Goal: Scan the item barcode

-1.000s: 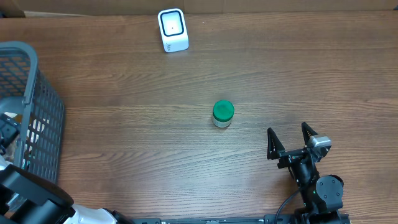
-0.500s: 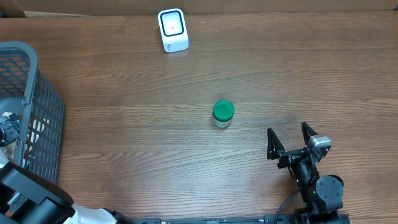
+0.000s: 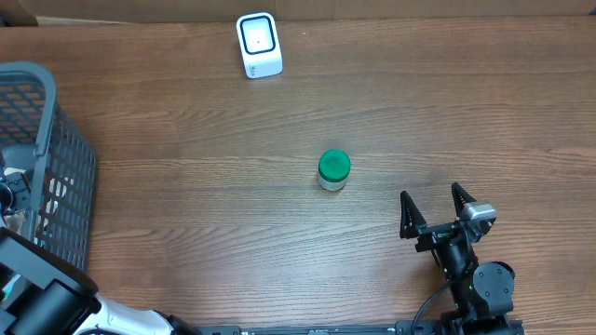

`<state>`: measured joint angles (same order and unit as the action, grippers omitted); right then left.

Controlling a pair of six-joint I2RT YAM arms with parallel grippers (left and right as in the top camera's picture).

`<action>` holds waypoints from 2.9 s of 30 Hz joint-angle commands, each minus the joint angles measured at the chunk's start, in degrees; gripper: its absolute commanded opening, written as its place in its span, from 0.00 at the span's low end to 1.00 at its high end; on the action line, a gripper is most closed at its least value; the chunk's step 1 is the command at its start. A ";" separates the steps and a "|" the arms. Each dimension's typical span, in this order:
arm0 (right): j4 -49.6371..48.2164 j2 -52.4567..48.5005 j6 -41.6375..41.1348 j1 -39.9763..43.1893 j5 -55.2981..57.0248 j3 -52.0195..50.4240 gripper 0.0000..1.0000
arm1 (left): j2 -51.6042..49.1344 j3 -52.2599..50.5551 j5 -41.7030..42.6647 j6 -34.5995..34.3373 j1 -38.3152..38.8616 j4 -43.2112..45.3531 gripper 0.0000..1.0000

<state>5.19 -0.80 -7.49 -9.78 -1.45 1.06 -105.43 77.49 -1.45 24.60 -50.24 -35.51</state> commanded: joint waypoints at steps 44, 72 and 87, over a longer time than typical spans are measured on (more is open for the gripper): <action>-0.37 0.63 0.07 0.04 0.26 -0.59 1.00 | -10.14 9.73 -0.81 -8.79 4.94 -7.39 0.04; -0.37 0.63 0.07 0.04 0.26 -0.59 1.00 | -10.14 20.22 5.68 -38.77 4.96 -28.24 0.79; -0.37 0.63 0.07 0.04 0.26 -0.59 1.00 | -2.45 29.35 5.55 -46.45 0.33 -39.98 0.86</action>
<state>5.17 -0.80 -7.46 -9.78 -1.45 1.06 -113.32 105.49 3.92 -19.86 -47.33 -74.81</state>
